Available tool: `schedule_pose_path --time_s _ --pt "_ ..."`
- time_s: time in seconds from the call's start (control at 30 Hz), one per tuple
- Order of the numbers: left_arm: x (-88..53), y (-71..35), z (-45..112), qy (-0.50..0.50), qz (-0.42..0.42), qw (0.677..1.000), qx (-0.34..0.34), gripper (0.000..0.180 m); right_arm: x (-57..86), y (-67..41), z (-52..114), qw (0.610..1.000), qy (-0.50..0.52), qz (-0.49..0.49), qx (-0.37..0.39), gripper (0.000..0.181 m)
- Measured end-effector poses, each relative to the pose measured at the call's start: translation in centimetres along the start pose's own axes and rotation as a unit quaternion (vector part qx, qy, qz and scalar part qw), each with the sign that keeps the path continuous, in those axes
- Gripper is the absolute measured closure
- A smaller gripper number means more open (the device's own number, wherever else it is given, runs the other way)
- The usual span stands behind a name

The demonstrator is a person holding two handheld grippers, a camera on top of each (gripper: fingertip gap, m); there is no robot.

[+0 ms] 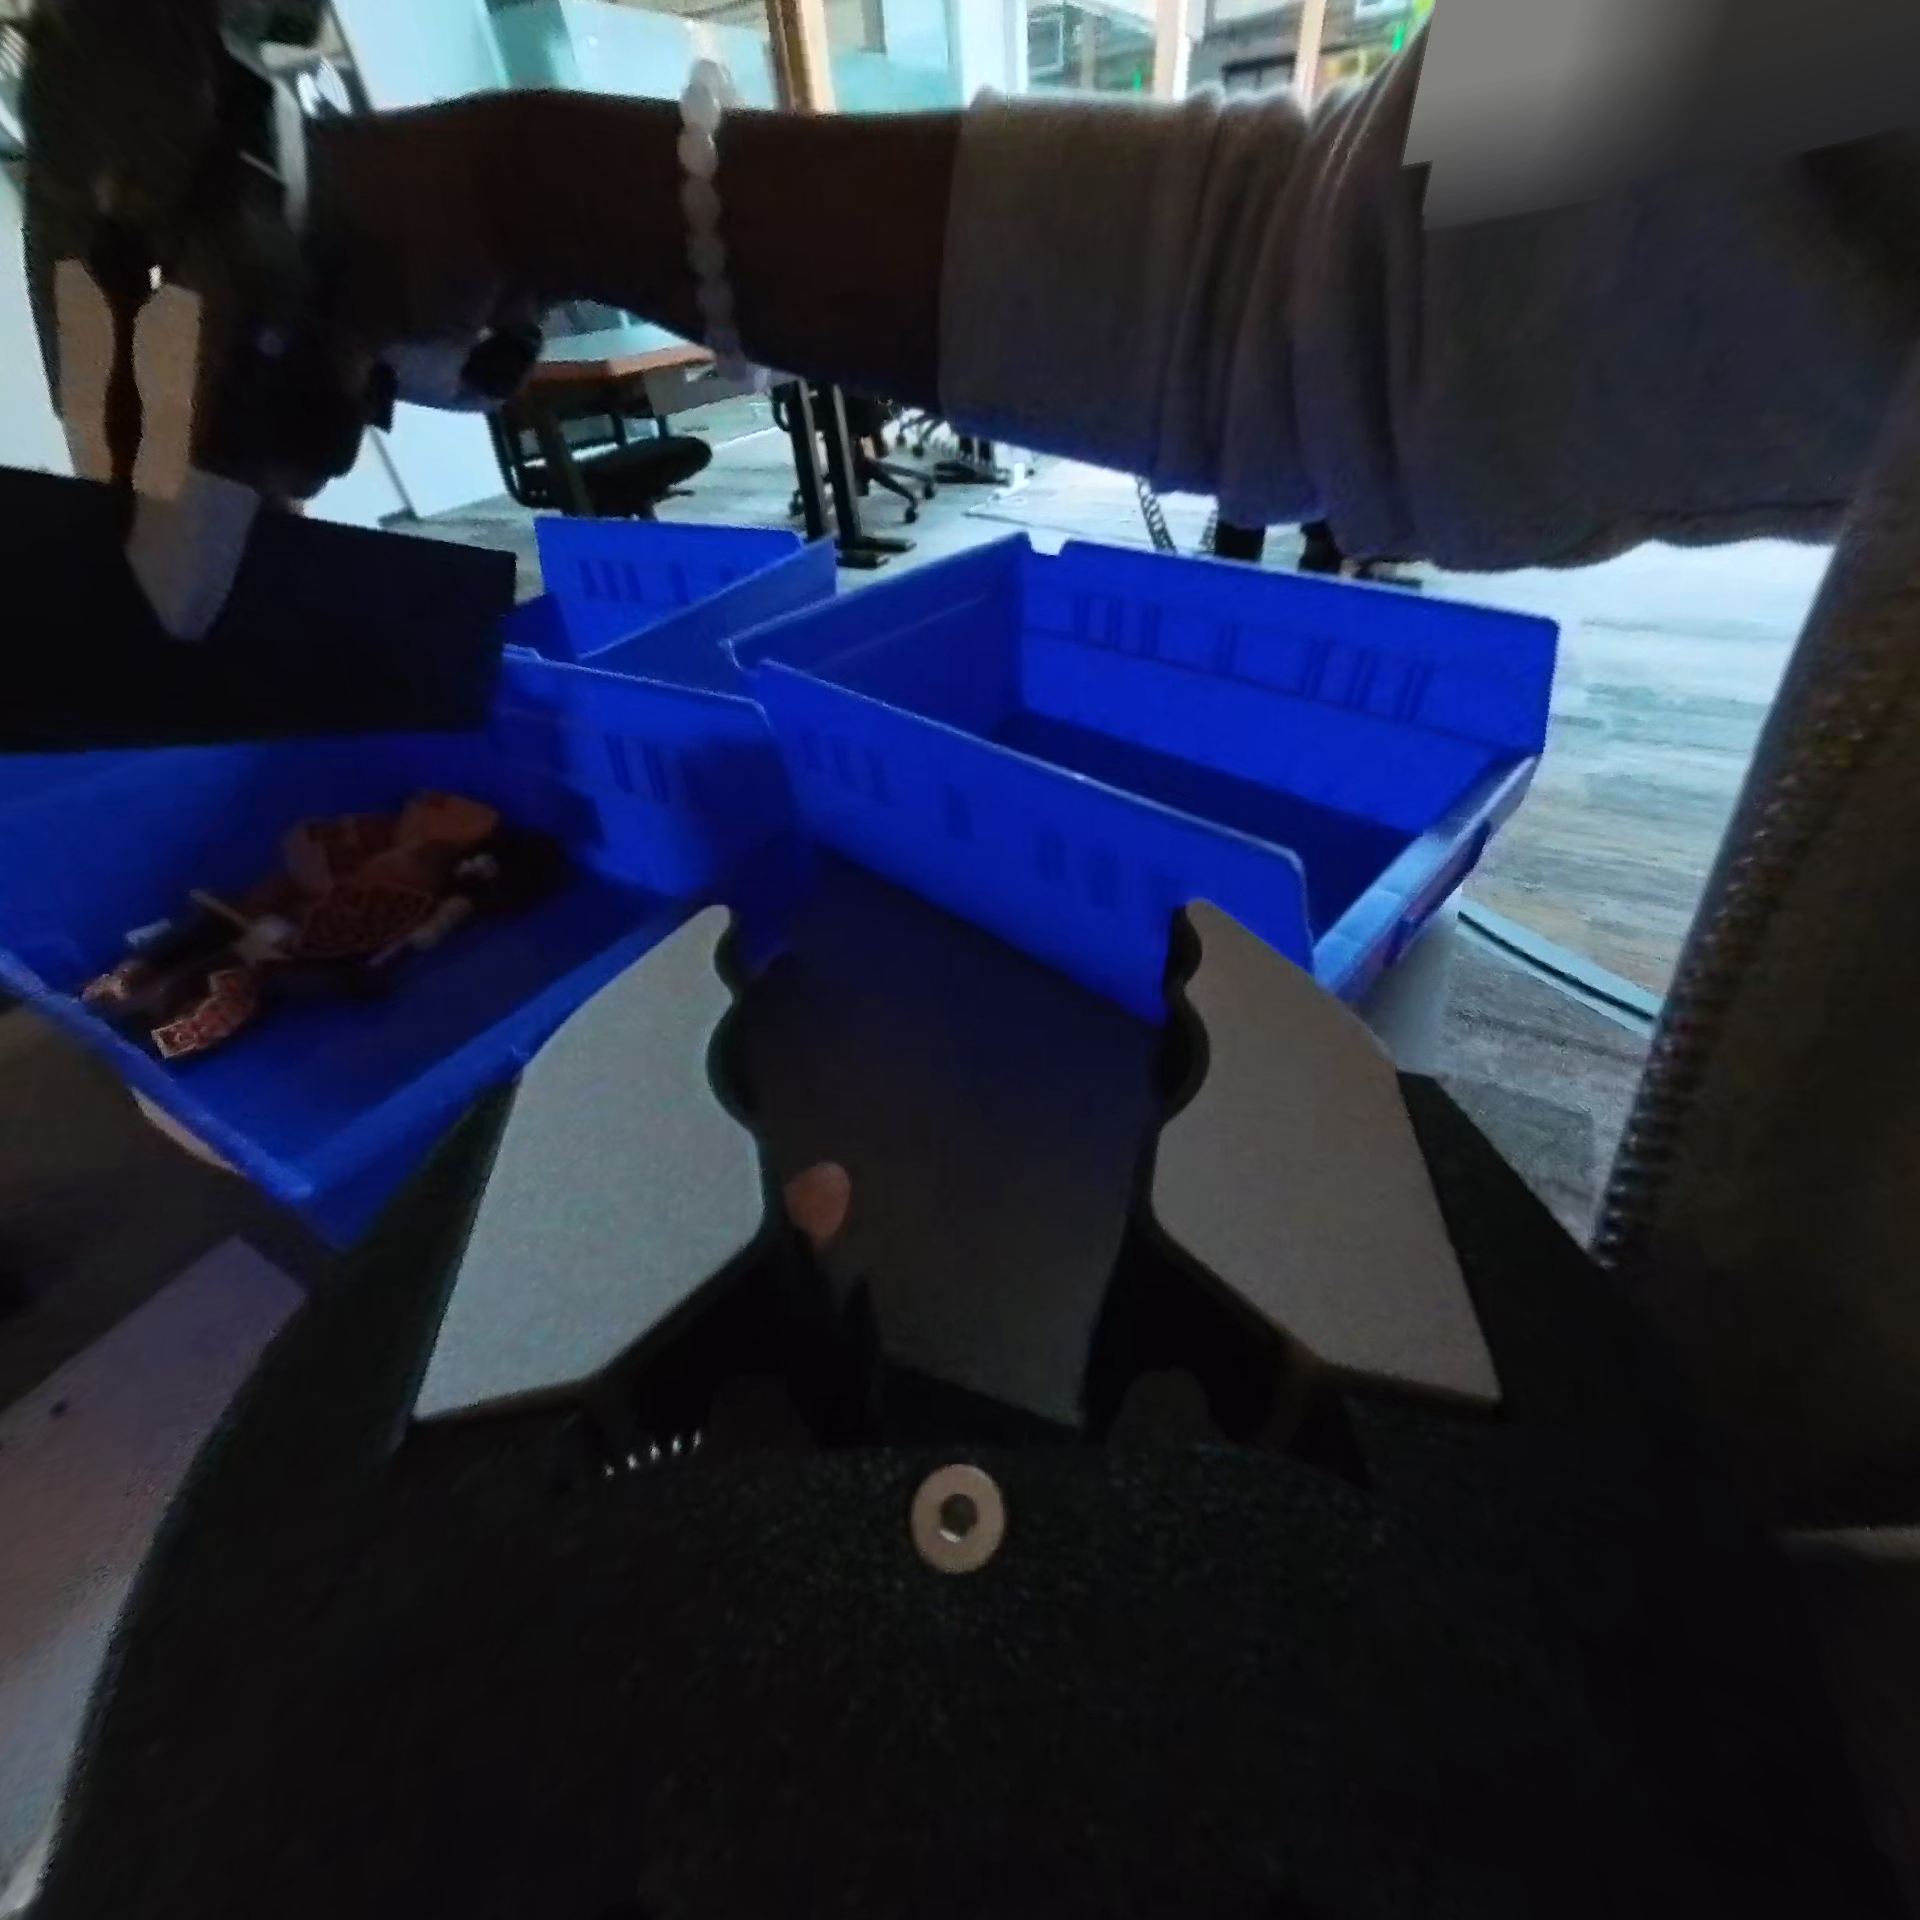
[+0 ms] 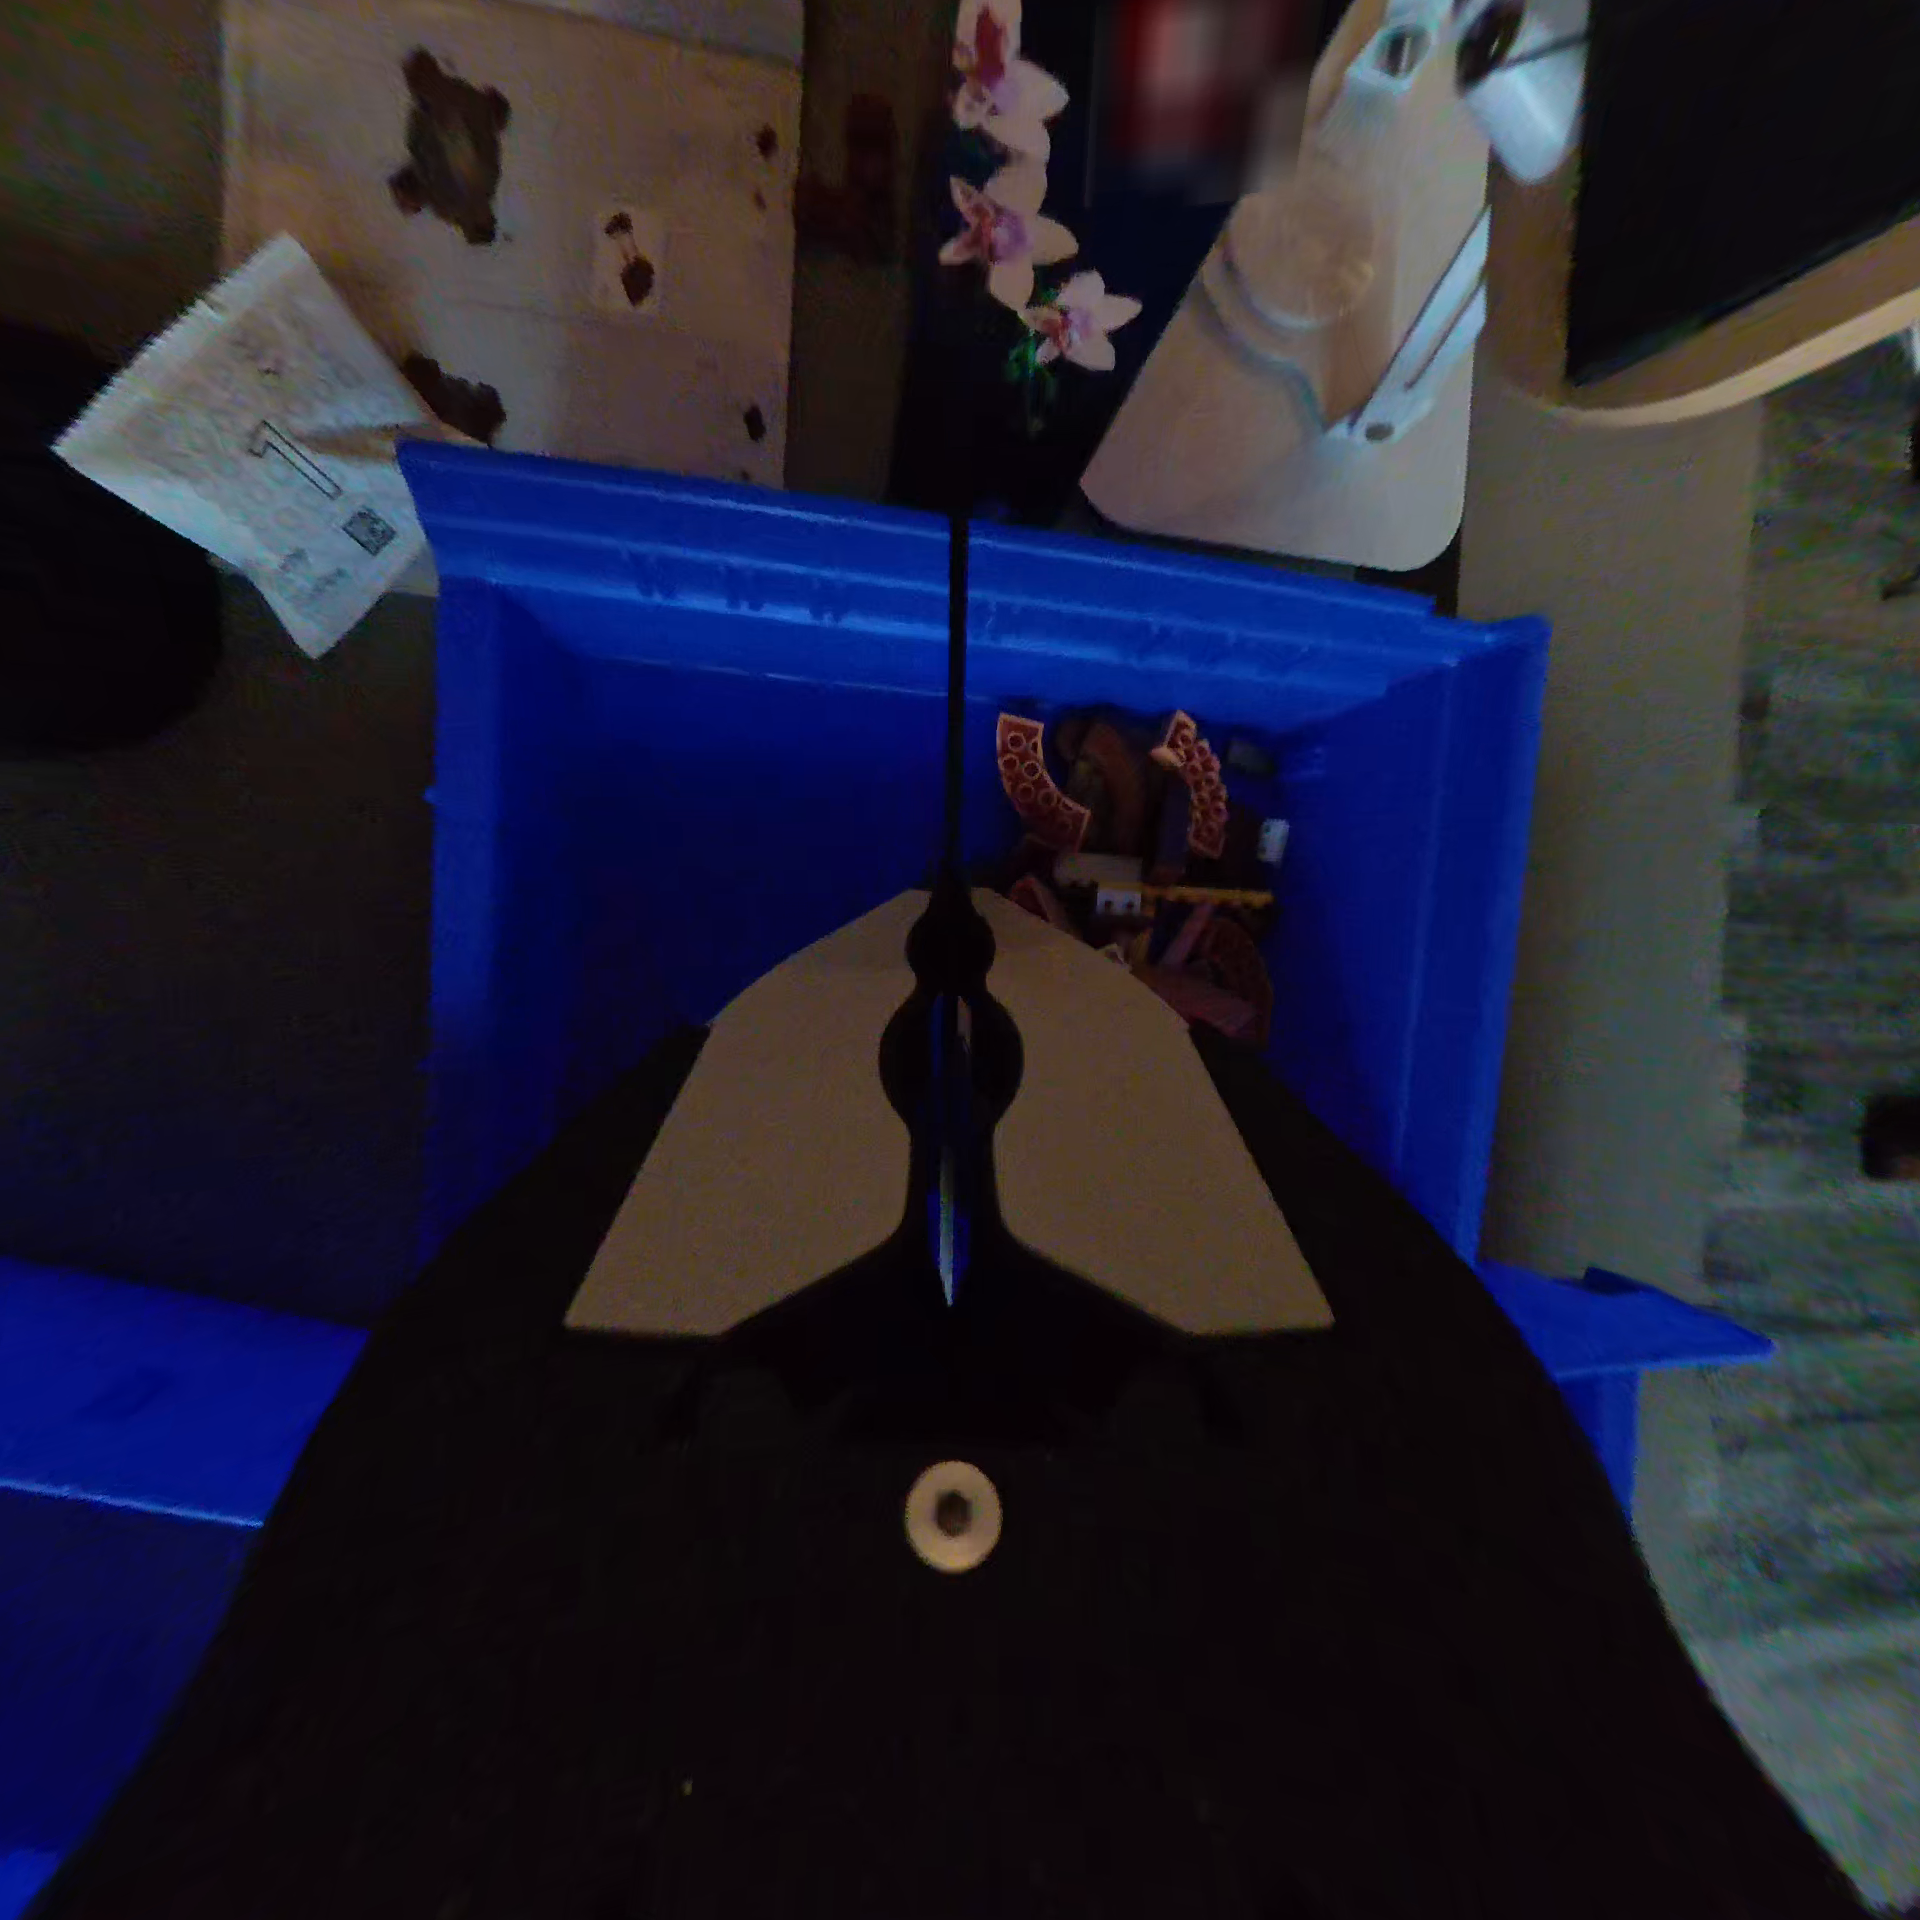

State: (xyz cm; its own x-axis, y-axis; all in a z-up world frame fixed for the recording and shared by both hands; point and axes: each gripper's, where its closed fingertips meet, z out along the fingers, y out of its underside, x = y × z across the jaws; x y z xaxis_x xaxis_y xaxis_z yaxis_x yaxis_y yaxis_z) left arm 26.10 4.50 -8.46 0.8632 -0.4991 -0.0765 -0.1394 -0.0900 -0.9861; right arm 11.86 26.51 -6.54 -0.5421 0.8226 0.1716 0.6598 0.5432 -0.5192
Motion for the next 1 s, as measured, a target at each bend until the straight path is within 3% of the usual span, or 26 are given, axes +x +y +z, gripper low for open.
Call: schedule_pose_path --time_s 0.47,1.0 --pt "1.2 1.4 0.9 -0.010 0.017 0.999 -0.036 0.105 0.5 2.8 4.2 0.992 0.019 0.043 -0.121 0.180" --pt "0.1 1.7 0.4 -0.025 0.002 0.999 -0.033 0.105 0.6 3.8 6.9 0.988 -0.014 0.052 -0.144 0.181"
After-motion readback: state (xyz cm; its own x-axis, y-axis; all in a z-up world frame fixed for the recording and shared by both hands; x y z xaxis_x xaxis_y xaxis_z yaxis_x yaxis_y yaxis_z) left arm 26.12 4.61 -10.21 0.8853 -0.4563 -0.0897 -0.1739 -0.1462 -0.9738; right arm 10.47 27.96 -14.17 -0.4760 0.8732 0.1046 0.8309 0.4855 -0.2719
